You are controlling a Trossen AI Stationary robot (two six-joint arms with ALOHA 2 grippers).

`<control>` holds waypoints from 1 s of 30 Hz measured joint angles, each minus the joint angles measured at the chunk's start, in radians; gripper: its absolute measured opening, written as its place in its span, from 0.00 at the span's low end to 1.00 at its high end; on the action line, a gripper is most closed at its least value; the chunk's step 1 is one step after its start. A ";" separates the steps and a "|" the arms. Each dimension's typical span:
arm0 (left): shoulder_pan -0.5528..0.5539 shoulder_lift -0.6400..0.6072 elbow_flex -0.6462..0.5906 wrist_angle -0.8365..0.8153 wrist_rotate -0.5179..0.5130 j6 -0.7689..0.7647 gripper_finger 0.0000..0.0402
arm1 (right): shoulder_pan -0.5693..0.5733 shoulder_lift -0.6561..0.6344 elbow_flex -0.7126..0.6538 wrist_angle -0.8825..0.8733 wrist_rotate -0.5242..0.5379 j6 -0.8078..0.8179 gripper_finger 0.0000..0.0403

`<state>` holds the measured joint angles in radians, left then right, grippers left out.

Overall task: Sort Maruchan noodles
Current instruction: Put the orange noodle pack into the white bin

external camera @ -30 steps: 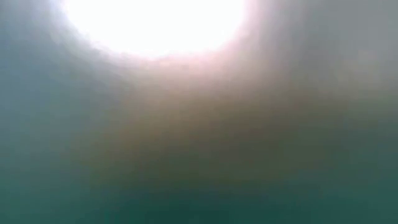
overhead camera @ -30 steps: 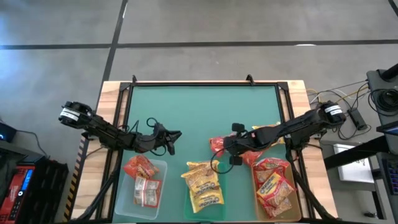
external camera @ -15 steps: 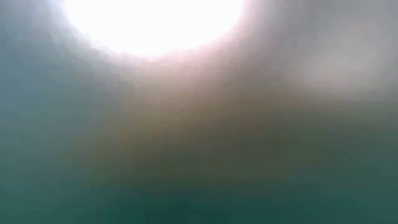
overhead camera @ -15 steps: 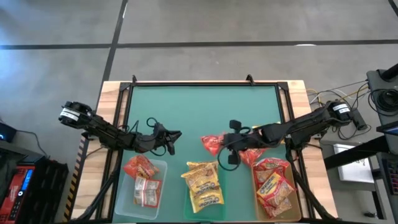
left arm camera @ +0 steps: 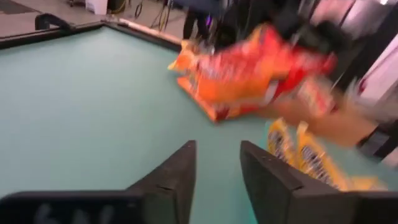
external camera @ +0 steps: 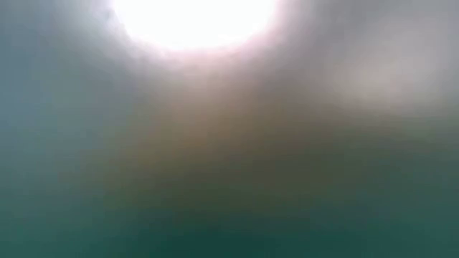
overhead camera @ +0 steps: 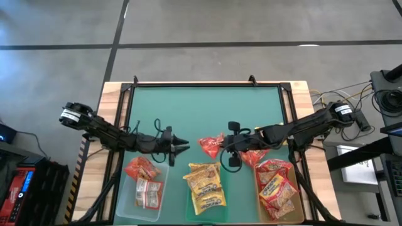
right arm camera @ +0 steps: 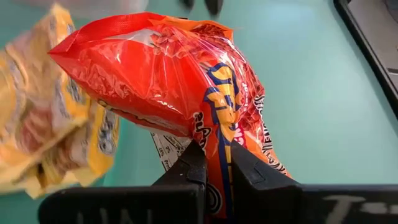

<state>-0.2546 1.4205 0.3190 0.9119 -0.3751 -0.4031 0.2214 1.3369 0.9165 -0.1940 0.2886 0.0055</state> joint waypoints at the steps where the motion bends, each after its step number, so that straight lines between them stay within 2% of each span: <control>1: 0.000 0.000 0.017 -0.045 0.000 0.027 0.29 | -0.001 0.000 0.007 0.002 0.000 0.008 0.03; 9: 0.000 0.000 0.254 -0.429 -0.008 0.333 0.52 | -0.024 0.001 0.060 -0.045 -0.016 0.163 0.03; 14: 0.000 0.010 0.406 -0.677 -0.009 0.391 0.59 | -0.062 0.003 0.071 -0.114 -0.131 0.233 0.03; 18: 0.000 0.047 0.447 -0.671 -0.010 0.466 0.59 | -0.097 0.003 0.072 -0.116 -0.217 0.257 0.03; 21: 0.000 0.088 0.469 -0.659 -0.013 0.508 0.59 | -0.119 0.003 0.072 -0.116 -0.225 0.259 0.03; 26: 0.000 0.170 0.530 -0.633 -0.139 0.610 0.59 | -0.146 0.003 0.072 -0.116 -0.313 0.268 0.03; 30: 0.001 0.254 0.591 -0.632 -0.152 0.634 0.59 | -0.146 0.003 0.072 -0.114 -0.323 0.264 0.03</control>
<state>-0.2539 1.6743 0.9098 0.2797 -0.5270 0.2305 0.0757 1.3403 0.9887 -0.3085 -0.0349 0.2697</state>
